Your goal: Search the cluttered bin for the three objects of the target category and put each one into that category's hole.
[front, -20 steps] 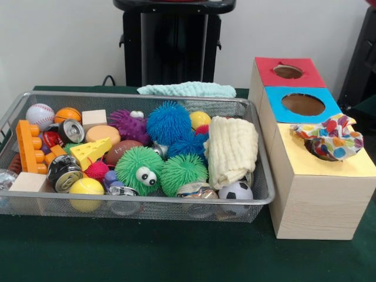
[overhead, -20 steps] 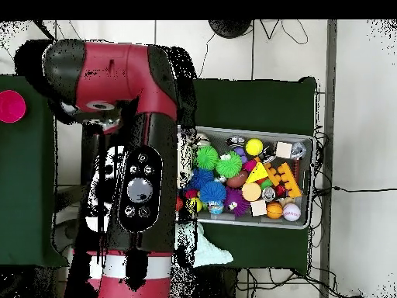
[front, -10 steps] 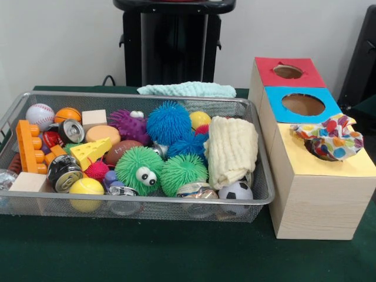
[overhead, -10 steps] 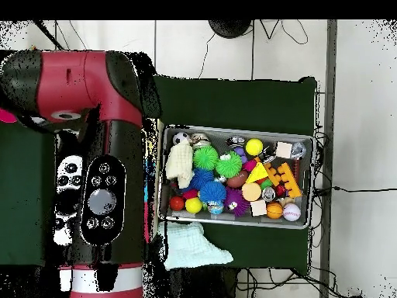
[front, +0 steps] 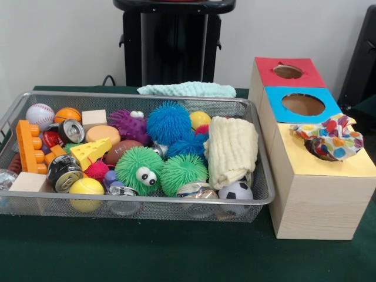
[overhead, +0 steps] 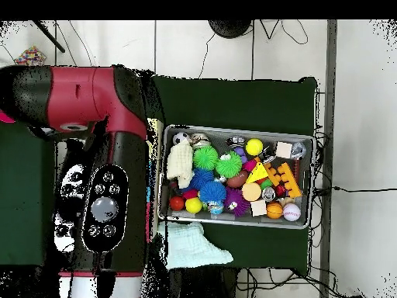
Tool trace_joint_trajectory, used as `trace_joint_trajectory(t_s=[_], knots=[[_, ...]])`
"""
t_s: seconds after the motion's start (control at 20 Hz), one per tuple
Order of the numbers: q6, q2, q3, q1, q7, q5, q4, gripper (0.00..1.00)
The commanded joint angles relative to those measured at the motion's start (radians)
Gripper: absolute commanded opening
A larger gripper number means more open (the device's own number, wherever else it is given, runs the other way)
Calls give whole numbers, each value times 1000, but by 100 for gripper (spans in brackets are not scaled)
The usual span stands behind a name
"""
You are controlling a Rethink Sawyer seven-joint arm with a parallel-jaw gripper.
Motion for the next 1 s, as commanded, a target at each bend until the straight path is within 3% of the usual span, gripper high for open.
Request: trace_joint_trajectory(t_s=[0.05,0.35,1.0], knots=[[-141,-19,45,-18,27,-56,267,0],[-188,-23,49,-27,-9,-79,317,0],[-349,14,88,-43,4,-91,387,0]])
